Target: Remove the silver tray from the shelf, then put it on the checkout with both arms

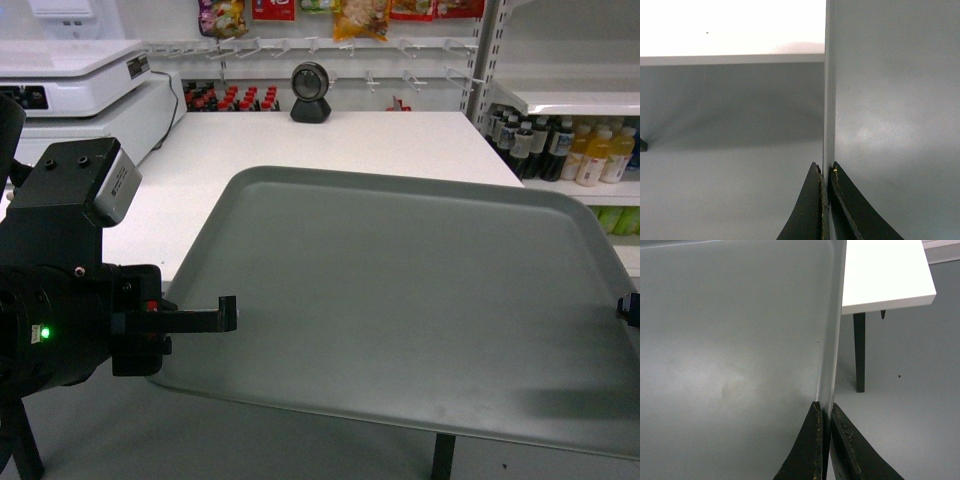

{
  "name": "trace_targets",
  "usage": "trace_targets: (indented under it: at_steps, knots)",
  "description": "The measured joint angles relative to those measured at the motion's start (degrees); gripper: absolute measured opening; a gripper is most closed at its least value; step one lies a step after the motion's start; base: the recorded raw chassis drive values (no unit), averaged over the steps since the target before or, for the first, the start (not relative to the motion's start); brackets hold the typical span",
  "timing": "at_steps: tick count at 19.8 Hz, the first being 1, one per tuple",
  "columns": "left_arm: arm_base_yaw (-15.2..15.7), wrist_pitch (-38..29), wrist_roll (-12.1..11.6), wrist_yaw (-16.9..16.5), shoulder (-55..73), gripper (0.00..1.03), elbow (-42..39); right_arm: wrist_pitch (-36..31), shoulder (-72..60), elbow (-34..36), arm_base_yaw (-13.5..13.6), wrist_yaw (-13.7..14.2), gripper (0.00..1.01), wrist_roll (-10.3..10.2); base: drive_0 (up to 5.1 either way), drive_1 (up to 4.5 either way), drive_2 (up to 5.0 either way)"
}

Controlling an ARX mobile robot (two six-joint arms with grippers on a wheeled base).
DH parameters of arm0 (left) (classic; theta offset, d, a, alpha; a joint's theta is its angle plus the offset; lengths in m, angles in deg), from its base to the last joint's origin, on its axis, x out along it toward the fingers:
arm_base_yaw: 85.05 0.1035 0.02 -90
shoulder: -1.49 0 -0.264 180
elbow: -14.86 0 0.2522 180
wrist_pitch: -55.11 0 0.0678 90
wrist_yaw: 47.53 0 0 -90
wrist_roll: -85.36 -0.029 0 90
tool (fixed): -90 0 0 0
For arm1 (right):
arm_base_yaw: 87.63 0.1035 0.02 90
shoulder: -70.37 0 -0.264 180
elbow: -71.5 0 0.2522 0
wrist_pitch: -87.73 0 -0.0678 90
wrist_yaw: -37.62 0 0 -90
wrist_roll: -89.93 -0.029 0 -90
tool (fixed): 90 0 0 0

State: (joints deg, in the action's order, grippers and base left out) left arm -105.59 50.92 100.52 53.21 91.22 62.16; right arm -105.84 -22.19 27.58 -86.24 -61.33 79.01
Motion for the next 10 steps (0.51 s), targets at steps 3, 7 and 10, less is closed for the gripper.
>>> trace_targets:
  at_steps: [3,7,10]
  knots:
    - [0.00,0.02,0.00,0.02,0.00,0.02,0.00,0.07,-0.02,0.00,0.04,0.00,0.03,-0.02,0.1,4.06,-3.8]
    - [-0.02,-0.04,0.02,0.00,0.00,0.02,0.00,0.15,0.02,-0.11,-0.07,0.04,0.03,-0.02,0.0,3.94,-3.9]
    - [-0.02,0.04,0.02,-0.02,0.00,0.02,0.00,0.07,0.02,-0.11,-0.04,0.02,0.03,0.00,0.0,3.91,-3.9]
